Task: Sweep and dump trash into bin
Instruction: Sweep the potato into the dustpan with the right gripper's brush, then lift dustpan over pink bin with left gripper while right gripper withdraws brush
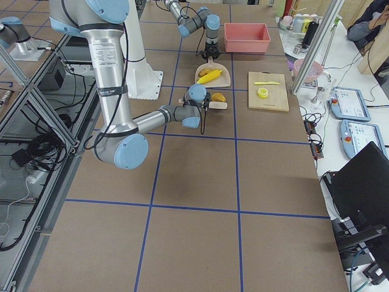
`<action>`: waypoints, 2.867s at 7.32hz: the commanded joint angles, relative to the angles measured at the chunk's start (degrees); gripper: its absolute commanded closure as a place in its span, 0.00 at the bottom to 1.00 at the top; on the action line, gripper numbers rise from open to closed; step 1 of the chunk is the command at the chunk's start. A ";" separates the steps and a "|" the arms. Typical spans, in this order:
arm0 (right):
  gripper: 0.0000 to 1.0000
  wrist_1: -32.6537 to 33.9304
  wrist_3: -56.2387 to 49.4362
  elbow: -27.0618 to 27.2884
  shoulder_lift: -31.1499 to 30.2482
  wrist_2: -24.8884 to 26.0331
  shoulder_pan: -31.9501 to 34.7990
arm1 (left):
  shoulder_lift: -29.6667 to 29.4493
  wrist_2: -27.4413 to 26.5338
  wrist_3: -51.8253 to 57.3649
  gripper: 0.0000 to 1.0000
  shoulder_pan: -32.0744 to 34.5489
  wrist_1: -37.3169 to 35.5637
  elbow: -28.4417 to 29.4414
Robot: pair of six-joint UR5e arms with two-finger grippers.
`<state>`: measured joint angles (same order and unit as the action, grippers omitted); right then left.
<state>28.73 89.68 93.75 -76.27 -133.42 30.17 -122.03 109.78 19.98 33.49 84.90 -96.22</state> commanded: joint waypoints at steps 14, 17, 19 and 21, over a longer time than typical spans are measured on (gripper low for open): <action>1.00 23.25 2.08 1.67 18.97 9.24 -6.01 | -0.23 0.09 -0.21 1.00 -0.01 3.08 2.09; 1.00 32.35 -0.46 8.63 15.22 0.84 4.49 | 0.04 0.17 -0.64 1.00 0.08 6.40 1.65; 1.00 32.52 -11.13 8.38 9.42 -9.09 16.27 | 0.04 0.17 -0.73 1.00 0.26 9.30 1.30; 1.00 36.45 -20.13 8.12 5.18 -9.66 19.66 | 0.12 0.35 -0.91 1.00 2.35 15.18 1.21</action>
<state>62.36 75.21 101.98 -68.72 -142.06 47.23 -121.97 110.03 19.17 34.58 96.50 -94.96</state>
